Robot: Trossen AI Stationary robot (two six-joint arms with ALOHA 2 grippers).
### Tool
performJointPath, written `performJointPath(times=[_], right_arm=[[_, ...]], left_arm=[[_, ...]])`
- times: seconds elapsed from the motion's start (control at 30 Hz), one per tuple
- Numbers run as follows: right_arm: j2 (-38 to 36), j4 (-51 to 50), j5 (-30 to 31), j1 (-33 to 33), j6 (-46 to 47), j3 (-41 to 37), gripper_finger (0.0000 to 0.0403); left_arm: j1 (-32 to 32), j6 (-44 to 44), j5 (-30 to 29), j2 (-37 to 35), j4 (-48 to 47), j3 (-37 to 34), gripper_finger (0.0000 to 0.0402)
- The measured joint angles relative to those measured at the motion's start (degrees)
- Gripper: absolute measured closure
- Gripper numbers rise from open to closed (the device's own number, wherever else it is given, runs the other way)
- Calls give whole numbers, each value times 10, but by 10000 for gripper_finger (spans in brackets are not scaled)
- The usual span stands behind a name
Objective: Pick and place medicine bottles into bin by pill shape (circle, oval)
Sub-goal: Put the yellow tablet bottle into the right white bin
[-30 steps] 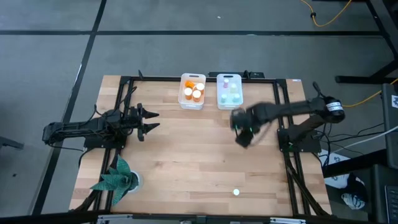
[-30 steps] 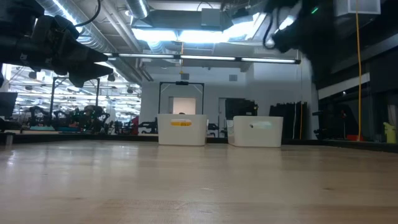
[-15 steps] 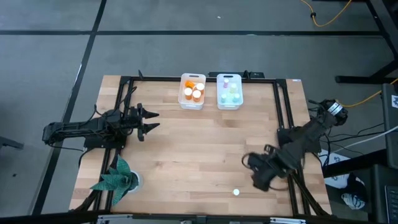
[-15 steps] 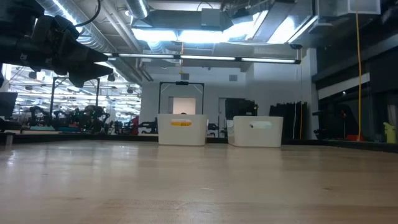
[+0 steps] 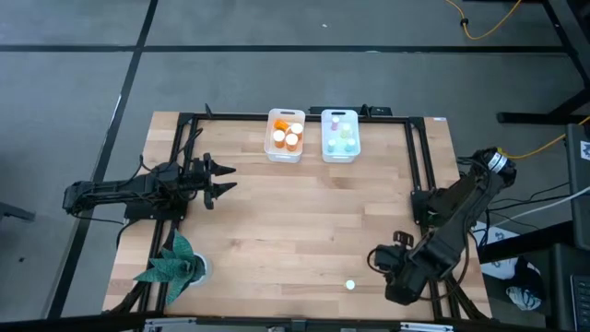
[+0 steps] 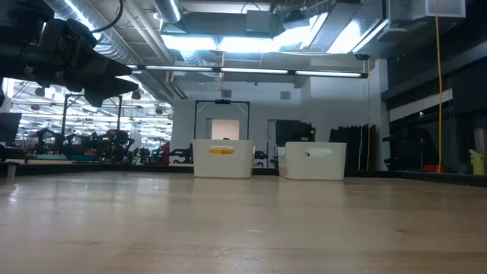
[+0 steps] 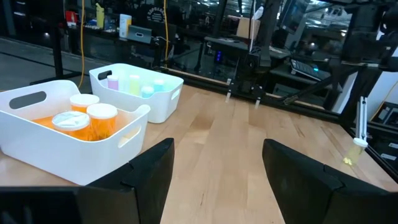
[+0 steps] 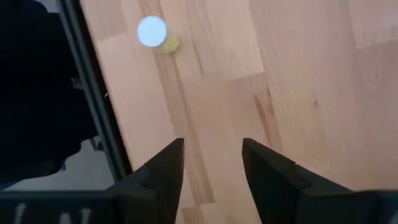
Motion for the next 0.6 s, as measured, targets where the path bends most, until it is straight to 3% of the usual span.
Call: performJointPath(times=[0.33,0.6], right_arm=[[80,3,18,0,-2,0,141],[156,76,1,-1,-70,0,132]], left_arm=[[0,0,0,0,0,0,165],[0,0,0,0,0,0,165]])
